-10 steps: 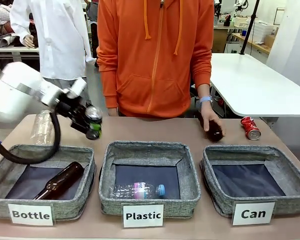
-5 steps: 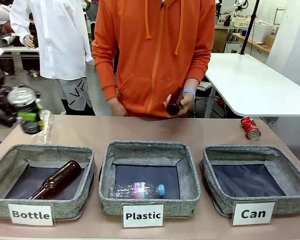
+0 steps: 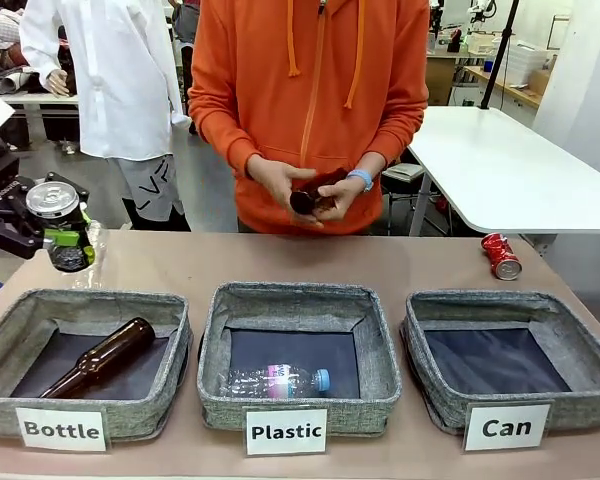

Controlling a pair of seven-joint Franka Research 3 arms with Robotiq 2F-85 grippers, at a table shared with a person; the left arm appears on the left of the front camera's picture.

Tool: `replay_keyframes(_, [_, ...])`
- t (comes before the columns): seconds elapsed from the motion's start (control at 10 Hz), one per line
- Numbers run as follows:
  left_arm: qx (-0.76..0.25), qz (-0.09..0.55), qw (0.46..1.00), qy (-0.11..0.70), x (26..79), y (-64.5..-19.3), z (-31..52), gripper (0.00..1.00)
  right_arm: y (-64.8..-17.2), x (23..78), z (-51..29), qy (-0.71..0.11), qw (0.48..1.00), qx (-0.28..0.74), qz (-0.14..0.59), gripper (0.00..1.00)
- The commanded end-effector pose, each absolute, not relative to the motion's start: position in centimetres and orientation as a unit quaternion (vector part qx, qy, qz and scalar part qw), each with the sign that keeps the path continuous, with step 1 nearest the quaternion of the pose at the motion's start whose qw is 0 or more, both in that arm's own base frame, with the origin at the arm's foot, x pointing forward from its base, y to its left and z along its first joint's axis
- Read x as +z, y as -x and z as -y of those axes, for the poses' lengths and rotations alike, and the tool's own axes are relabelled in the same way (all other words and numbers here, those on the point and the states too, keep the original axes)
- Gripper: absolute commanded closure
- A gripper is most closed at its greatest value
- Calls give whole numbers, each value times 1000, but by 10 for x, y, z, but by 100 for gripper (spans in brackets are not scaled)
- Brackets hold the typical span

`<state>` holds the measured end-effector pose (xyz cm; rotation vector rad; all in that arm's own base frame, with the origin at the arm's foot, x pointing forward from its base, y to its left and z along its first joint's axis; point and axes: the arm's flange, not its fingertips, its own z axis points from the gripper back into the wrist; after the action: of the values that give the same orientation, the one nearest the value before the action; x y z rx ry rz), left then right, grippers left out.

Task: Sort the can waste into the basket.
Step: Pick up the can waste from the table and place it in the right Fabric basket.

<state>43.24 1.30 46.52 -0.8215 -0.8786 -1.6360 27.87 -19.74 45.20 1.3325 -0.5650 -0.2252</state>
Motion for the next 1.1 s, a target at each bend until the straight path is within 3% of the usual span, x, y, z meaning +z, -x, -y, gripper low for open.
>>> replay_keyframes(0.0, [-674,360,532,364,473,-425,11,68,-281,454,197,-614,734,-95,274,0])
replay_keyframes(0.3, [-718,307,529,331,516,-404,94,68,-281,454,197,-614,734,-95,274,0])
replay_keyframes(0.5, [-744,272,526,310,529,-415,128,68,-281,454,197,-614,734,-95,274,0])
replay_keyframes(0.7, [-781,244,487,305,570,-386,-2,68,-281,454,197,-614,734,-95,274,0])
replay_keyframes(0.8, [-767,263,500,305,587,-347,-85,68,-281,454,197,-614,734,-95,274,0])
replay_keyframes(0.9, [-699,297,594,263,594,-292,-163,68,-281,454,197,-614,734,-95,274,0])
replay_keyframes(1.0, [-641,343,641,246,597,-247,-212,68,-281,454,197,-614,734,-95,274,0])
